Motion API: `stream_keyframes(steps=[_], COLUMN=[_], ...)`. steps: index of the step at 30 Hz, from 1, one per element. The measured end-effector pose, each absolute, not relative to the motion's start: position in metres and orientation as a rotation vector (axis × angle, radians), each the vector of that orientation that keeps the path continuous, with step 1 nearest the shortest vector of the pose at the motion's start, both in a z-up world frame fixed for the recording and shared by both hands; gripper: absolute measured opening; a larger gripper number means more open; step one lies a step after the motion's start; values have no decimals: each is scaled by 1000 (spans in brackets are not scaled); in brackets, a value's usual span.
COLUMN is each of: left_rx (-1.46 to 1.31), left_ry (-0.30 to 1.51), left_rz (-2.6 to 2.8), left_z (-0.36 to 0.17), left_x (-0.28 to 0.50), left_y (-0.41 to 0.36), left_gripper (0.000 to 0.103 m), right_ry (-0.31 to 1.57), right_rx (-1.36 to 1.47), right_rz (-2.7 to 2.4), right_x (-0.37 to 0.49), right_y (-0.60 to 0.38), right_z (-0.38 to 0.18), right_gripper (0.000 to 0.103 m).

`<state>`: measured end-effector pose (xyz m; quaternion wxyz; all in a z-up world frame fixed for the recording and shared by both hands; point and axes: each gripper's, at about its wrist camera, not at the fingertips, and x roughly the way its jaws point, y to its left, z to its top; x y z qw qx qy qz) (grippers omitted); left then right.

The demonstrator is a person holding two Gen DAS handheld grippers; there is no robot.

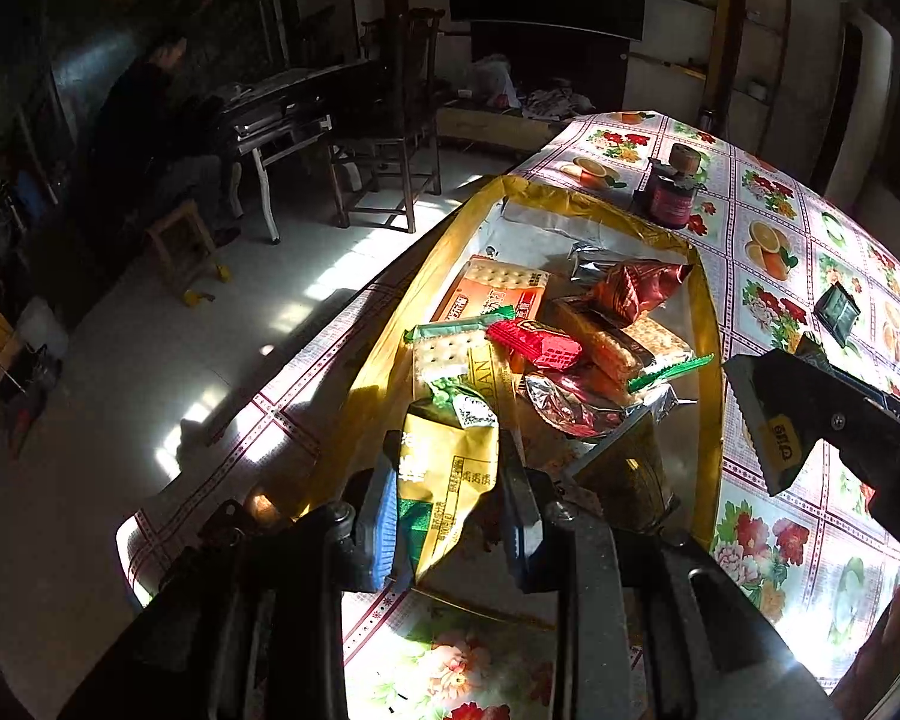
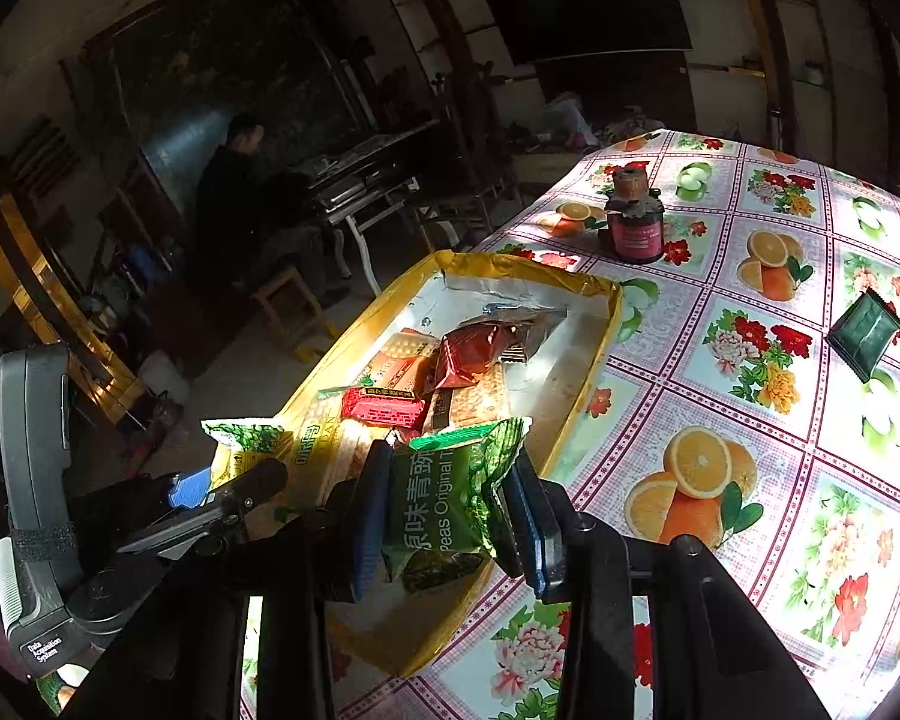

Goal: Organize snacks
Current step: 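Lower both packets into the yellow tray and open both tools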

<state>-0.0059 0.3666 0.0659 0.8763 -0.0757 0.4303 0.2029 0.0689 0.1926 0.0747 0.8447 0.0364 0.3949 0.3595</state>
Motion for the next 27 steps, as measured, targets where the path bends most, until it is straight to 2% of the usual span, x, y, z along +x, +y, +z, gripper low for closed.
stream_keyframes(steps=[16,27], left_rx=[-180,-163], left_ry=[947,965], left_rz=[404,381], left_z=[58,51], left_x=[28,47], left_y=[369,358], left_gripper=[27,27], right_ry=[883,910], right_rx=[74,137], right_rz=[782,750], right_x=[122,152], right_y=[236,231], right_z=[53,32], right_gripper=[41,41])
